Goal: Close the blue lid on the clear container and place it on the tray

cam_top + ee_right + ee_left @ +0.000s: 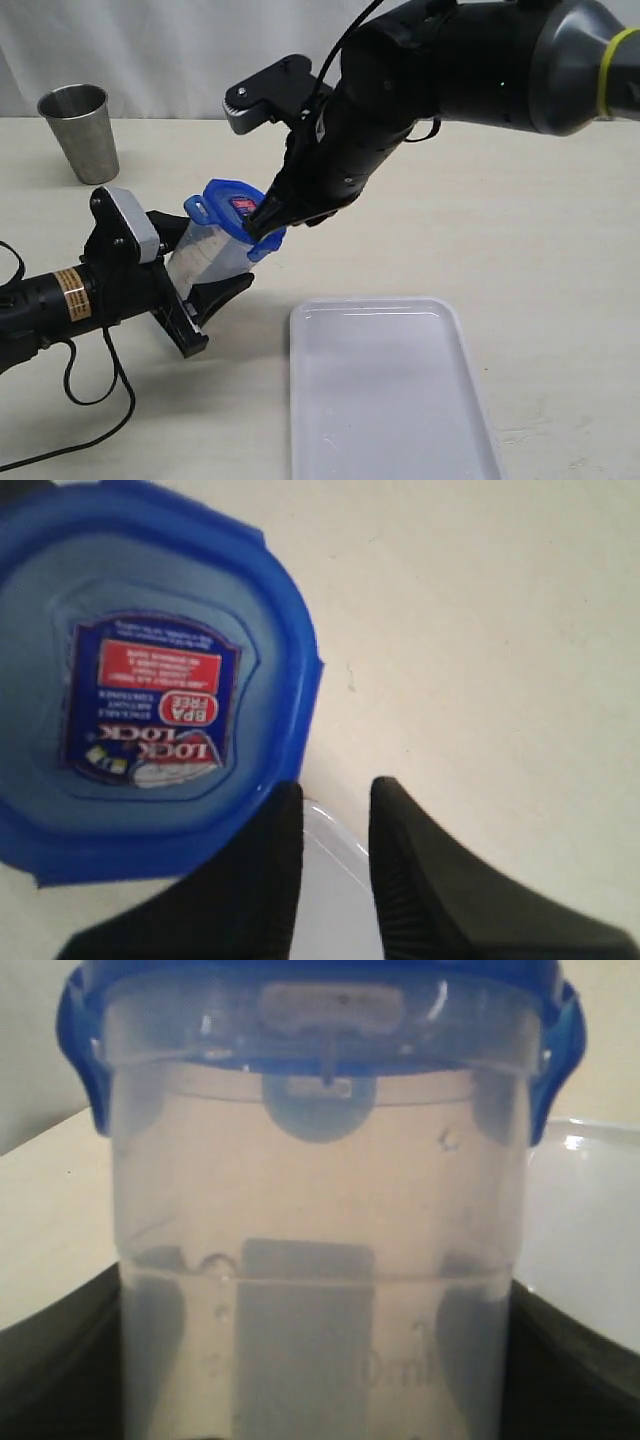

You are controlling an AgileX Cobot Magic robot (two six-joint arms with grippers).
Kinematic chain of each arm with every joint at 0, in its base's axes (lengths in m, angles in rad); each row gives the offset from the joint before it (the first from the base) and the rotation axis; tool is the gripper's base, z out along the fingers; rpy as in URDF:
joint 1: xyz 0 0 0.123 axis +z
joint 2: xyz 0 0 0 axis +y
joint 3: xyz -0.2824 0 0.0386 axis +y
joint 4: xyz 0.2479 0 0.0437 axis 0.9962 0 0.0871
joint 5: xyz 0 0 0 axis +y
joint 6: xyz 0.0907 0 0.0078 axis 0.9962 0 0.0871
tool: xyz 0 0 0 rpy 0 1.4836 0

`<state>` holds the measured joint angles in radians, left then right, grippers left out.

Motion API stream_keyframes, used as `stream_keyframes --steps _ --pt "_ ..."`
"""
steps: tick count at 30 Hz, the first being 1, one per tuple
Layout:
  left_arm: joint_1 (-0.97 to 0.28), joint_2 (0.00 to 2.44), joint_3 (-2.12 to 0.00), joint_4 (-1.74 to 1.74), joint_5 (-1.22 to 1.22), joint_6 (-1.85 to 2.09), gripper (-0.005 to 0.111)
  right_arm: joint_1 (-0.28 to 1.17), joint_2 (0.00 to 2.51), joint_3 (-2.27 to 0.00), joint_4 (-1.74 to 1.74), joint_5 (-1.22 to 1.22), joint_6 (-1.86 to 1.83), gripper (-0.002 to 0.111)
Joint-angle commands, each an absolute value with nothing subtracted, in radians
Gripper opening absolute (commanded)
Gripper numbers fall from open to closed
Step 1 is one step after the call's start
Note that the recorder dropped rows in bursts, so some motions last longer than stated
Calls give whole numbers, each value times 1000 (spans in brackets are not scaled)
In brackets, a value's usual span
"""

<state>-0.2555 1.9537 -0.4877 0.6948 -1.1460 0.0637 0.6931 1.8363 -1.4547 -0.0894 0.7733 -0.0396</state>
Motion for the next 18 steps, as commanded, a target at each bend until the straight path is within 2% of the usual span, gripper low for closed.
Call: stream_keyframes --steps 1,6,11,18 --pt "-257 1947 -517 715 -1115 22 0 638 1774 -1453 -39 729 0 37" --pt "-257 1947 -532 754 -1101 22 0 599 1722 -1453 171 734 -81 50" --pt "-257 1947 -538 782 -1099 17 0 597 1733 -1453 547 794 -330 50" --pt "-257 1947 -538 787 -1099 0 0 597 1792 -1453 583 798 -370 60"
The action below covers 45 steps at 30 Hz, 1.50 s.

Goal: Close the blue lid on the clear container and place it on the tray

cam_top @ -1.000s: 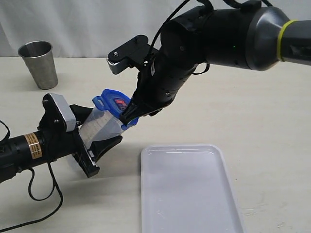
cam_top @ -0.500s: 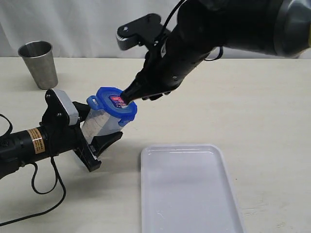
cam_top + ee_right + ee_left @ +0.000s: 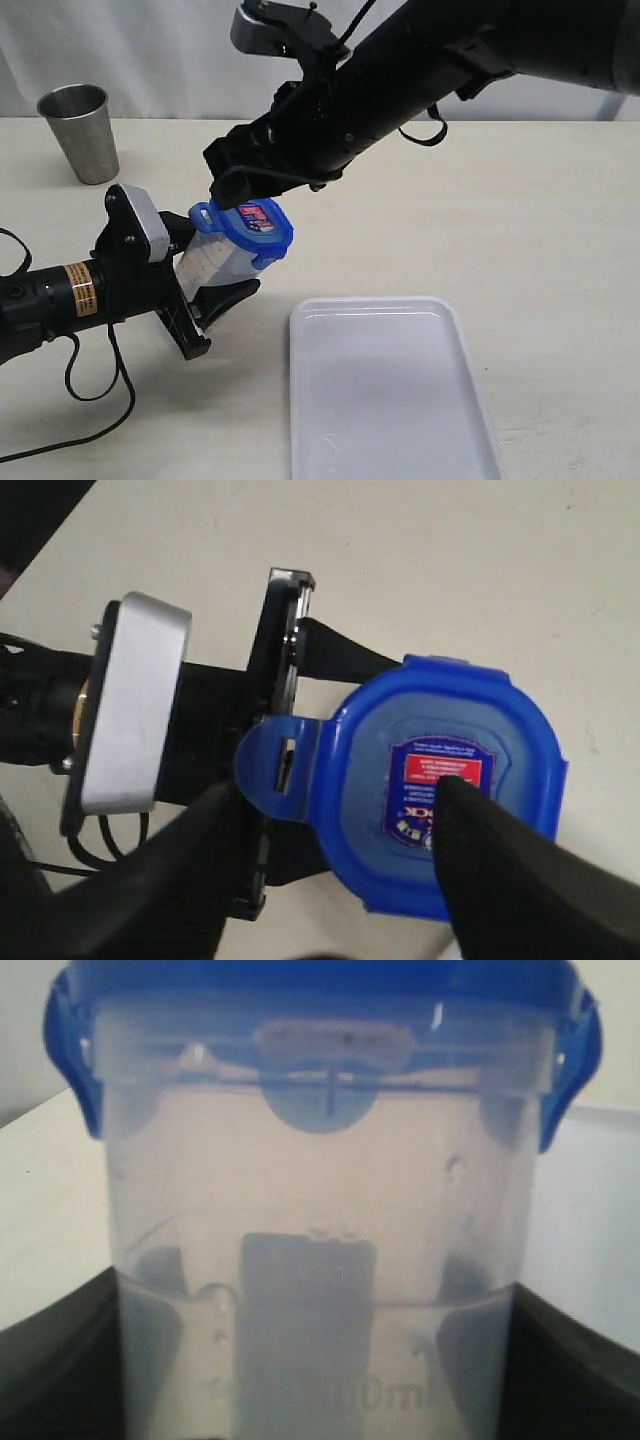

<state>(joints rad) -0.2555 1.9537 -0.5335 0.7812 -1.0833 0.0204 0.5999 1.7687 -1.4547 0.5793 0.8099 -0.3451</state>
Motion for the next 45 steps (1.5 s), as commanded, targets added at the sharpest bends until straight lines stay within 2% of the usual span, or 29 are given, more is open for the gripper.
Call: stream_keyframes --steps 1,5,15,21,37,45 --pt "-257 1947 -538 789 -1099 0 0 597 1796 -1453 583 790 -370 59" --pt "-257 1947 -538 789 -1101 0 0 614 1798 -1453 548 759 -370 59" --pt "-257 1947 -538 780 -1103 0 0 780 1798 -1484 72 685 -53 59" --pt "-257 1947 -538 780 -1103 0 0 785 1798 -1553 56 736 -16 56" --pt "-257 1947 -538 781 -1114 0 0 797 1891 -1553 0 772 -6 50" --pt "-257 1947 -538 781 -1126 0 0 876 1935 -1553 -207 812 72 46"
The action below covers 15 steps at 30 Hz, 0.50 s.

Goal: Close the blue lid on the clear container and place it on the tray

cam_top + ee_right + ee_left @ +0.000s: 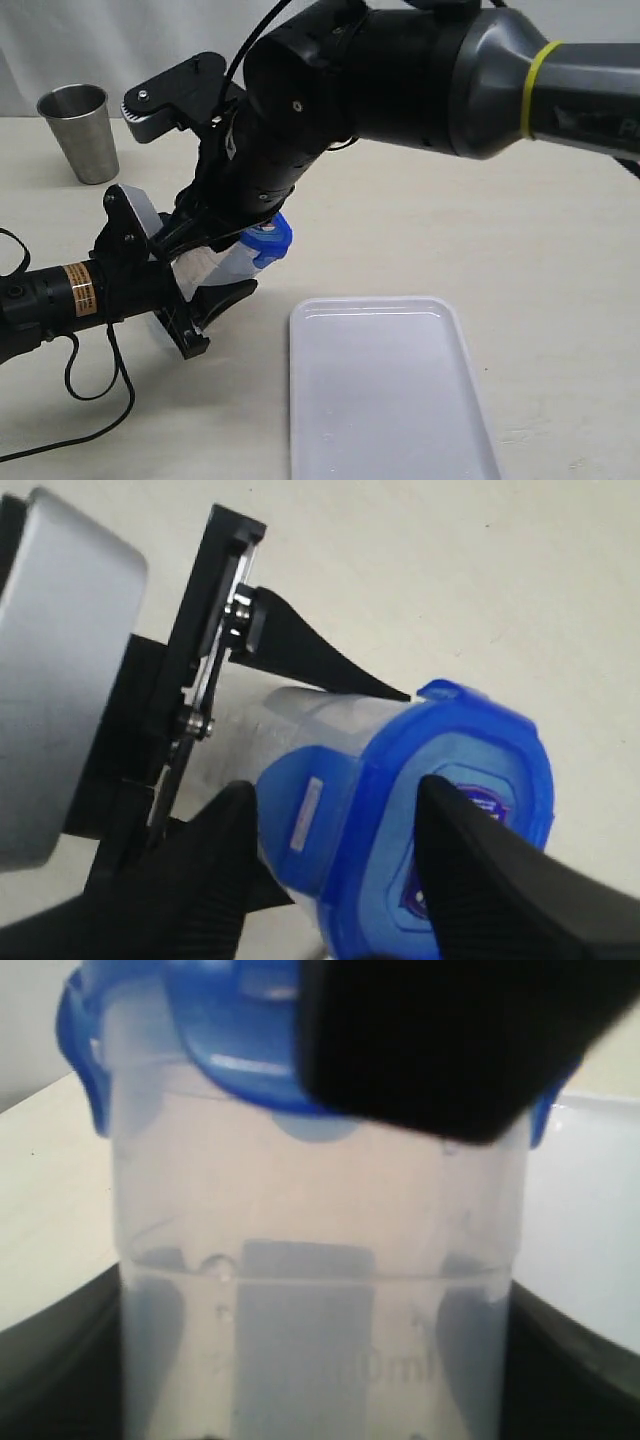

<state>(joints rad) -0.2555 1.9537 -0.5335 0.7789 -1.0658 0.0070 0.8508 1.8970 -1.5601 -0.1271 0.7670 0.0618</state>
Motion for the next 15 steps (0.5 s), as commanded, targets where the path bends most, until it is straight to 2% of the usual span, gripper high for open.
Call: stream_keyframes --steps 1,9,15 --pt "-257 1947 -538 781 -1126 0 0 886 1940 -1553 -220 812 72 46" --pt "-257 1947 -538 784 -1136 0 0 922 1963 -1555 -271 821 46 14" --pt "-257 1947 -538 784 -1138 0 0 922 1963 -1555 -331 821 61 11"
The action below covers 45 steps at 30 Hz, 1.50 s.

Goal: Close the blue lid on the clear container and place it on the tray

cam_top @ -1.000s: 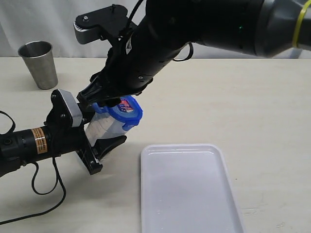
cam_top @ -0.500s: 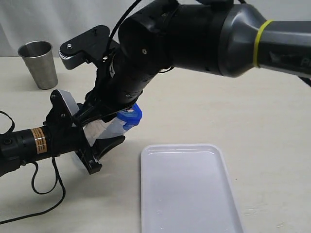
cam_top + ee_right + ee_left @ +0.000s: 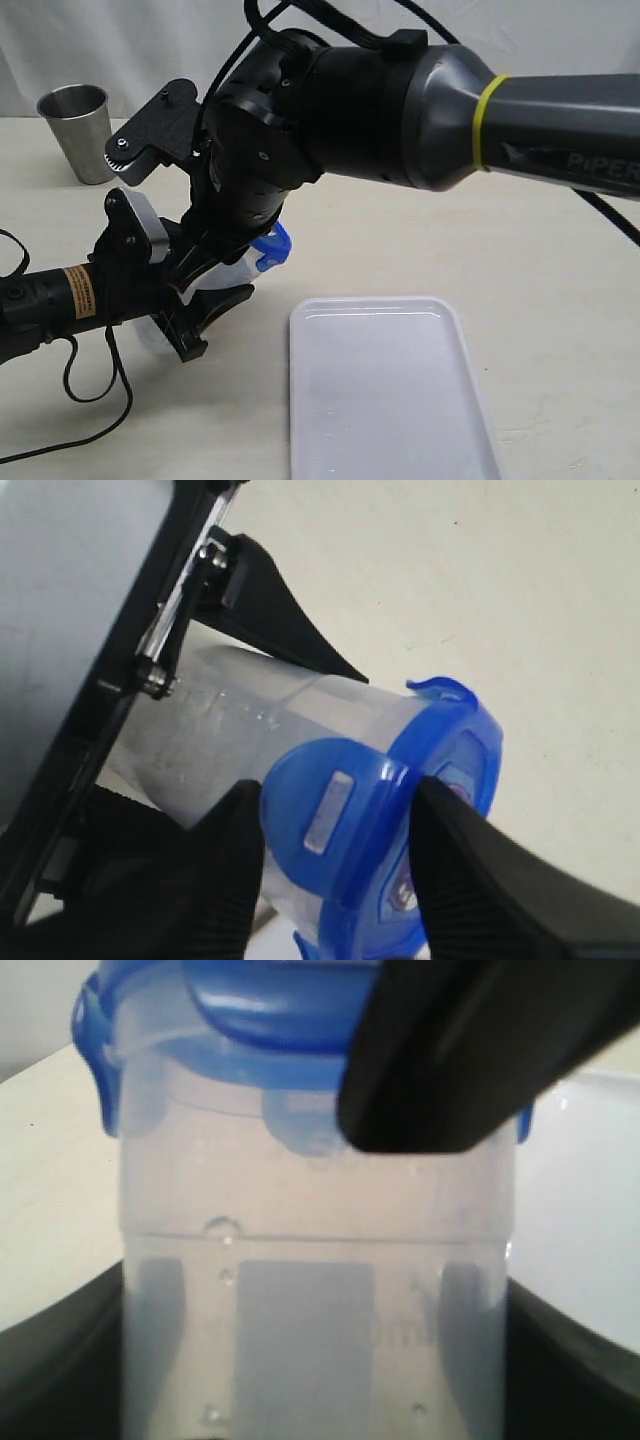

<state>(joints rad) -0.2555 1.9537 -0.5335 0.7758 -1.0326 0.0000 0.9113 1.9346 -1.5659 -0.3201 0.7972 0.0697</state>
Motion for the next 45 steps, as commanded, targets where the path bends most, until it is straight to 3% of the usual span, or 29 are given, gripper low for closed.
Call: stream_keyframes --steps 1,7,10,12,17,29,33,37,45 --pt "-257 1947 -538 784 -1138 0 0 922 1963 -1555 -350 821 68 11" --pt "-257 1947 -538 784 -1140 0 0 922 1963 -1557 -339 814 61 13" --pt "-257 1947 -538 784 -1140 0 0 922 1963 -1580 -268 836 0 27" --pt "-257 1947 -538 782 -1140 0 0 922 1963 -1625 -239 868 0 42" --pt "-257 1947 -538 782 -1137 0 0 904 1963 -1713 -204 960 0 56" --pt "-257 1947 -538 782 -1135 0 0 663 1961 -1733 592 1034 -426 57" --pt "-257 1947 -538 780 -1139 0 0 665 1963 -1733 513 1026 -380 54" --pt "-257 1947 -538 780 -1139 0 0 665 1969 -1733 360 1020 -272 42" --pt "-257 1947 -538 776 -1139 0 0 692 1994 -1733 266 1018 -213 43"
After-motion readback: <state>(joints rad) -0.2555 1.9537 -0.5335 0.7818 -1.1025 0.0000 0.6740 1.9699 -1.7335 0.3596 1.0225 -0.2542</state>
